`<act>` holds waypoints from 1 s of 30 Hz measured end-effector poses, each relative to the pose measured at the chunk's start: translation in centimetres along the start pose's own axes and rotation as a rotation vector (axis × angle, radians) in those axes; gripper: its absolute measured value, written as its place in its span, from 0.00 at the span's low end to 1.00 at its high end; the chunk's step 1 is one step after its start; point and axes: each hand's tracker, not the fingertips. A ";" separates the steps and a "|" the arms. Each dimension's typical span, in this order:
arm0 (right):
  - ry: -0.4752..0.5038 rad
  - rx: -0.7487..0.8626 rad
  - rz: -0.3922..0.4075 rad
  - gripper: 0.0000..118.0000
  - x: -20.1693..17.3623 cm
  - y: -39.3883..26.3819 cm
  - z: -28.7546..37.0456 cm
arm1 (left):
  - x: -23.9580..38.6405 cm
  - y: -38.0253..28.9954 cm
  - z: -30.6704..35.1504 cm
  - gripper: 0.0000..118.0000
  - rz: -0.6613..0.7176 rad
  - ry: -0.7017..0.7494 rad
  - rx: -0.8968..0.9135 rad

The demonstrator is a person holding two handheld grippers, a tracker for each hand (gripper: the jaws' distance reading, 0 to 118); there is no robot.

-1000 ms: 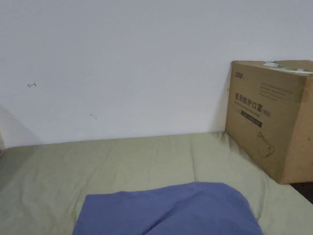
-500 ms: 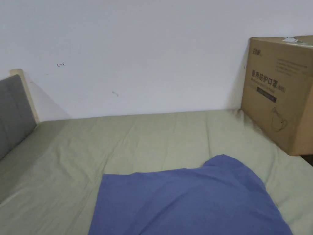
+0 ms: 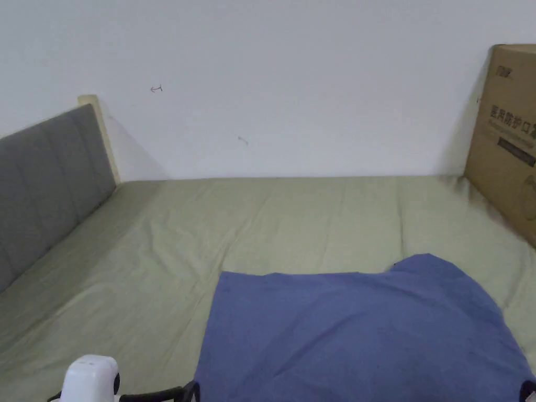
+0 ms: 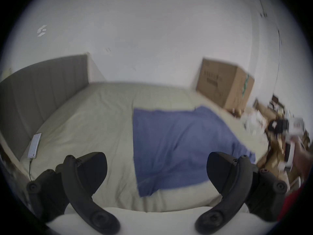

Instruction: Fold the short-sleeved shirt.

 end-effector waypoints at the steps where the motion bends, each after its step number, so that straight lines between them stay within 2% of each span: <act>1: 0.015 0.063 0.023 0.99 -1.4 0.3 0.6 | 0.7 0.5 1.3 0.98 0.031 0.002 0.067; 2: 0.023 0.111 0.041 0.99 -2.5 0.6 1.0 | 1.1 0.9 2.2 0.94 0.059 -0.023 0.109; 3: 0.026 0.143 0.064 0.96 -3.5 0.9 1.3 | 1.7 0.9 2.8 0.77 0.079 -0.039 0.139; 4: 0.025 0.162 0.083 0.85 -4.7 1.1 1.4 | 2.2 1.0 3.4 0.50 0.077 -0.034 0.173; 5: 0.023 0.181 0.103 0.53 -5.5 1.4 1.6 | 2.7 1.1 3.6 0.17 0.057 -0.017 0.170; 6: 0.035 0.205 0.115 0.00 -5.9 1.6 1.8 | 3.1 1.3 3.5 0.00 0.033 0.006 0.158; 7: 0.030 0.195 0.120 0.00 -6.3 1.8 1.6 | 3.1 1.4 3.0 0.00 -0.024 0.059 0.141; 9: 0.045 0.183 0.131 0.00 -6.7 2.0 1.7 | 2.2 1.9 1.8 0.00 -0.016 0.039 0.018; 10: 0.063 0.173 0.139 0.00 -6.7 2.0 1.7 | 1.8 2.1 1.0 0.00 -0.022 0.076 -0.058; 11: 0.058 0.175 0.150 0.00 -6.8 1.8 1.8 | 1.3 2.1 -0.1 0.00 -0.040 0.108 -0.164; 13: 0.054 0.157 0.189 0.00 -7.1 1.6 1.7 | -0.4 1.5 -2.8 0.00 -0.033 0.032 -0.430; 14: 0.054 0.132 0.204 0.00 -7.1 1.4 1.5 | -1.0 0.6 -3.9 0.00 -0.041 0.026 -0.497; 17: 0.047 0.073 0.205 0.00 -7.2 0.7 0.9 | -2.2 -1.7 -6.5 0.01 -0.064 0.037 -0.513; 18: 0.051 0.056 0.196 0.00 -7.2 0.5 0.8 | -2.6 -2.2 -7.3 0.18 -0.054 0.027 -0.524; 19: 0.054 0.041 0.185 0.00 -7.1 0.3 0.7 | -3.0 -3.0 -8.2 0.46 -0.045 0.012 -0.557; 20: 0.057 0.027 0.173 0.00 -6.9 0.2 0.4 | -3.2 -3.8 -9.2 0.78 -0.046 0.019 -0.607; 21: 0.060 0.014 0.165 0.00 -6.8 0.0 0.3 | -3.2 -4.5 -10.0 1.00 -0.062 0.026 -0.628; 22: 0.063 0.002 0.160 0.00 -6.8 -0.1 0.2 | -3.2 -4.5 -10.5 0.95 -0.073 0.034 -0.600; 25: 0.054 -0.023 0.165 0.00 -6.7 -0.7 -0.3 | -3.3 -5.5 -12.7 0.92 -0.115 0.057 -0.643; 26: 0.044 -0.043 0.171 0.00 -6.6 -0.8 -0.5 | -3.2 -5.4 -12.8 0.80 -0.120 0.019 -0.650; 27: 0.035 -0.056 0.174 0.00 -6.4 -1.0 -0.7 | -3.0 -6.2 -12.6 0.37 -0.140 -0.012 -0.640; 28: 0.026 -0.067 0.170 0.00 -6.0 -1.1 -0.9 | -2.6 -6.5 -12.4 0.03 -0.176 -0.039 -0.629; 30: 0.011 -0.082 0.154 0.00 -5.1 -1.3 -1.0 | -1.8 -6.3 -11.0 0.04 -0.248 -0.068 -0.577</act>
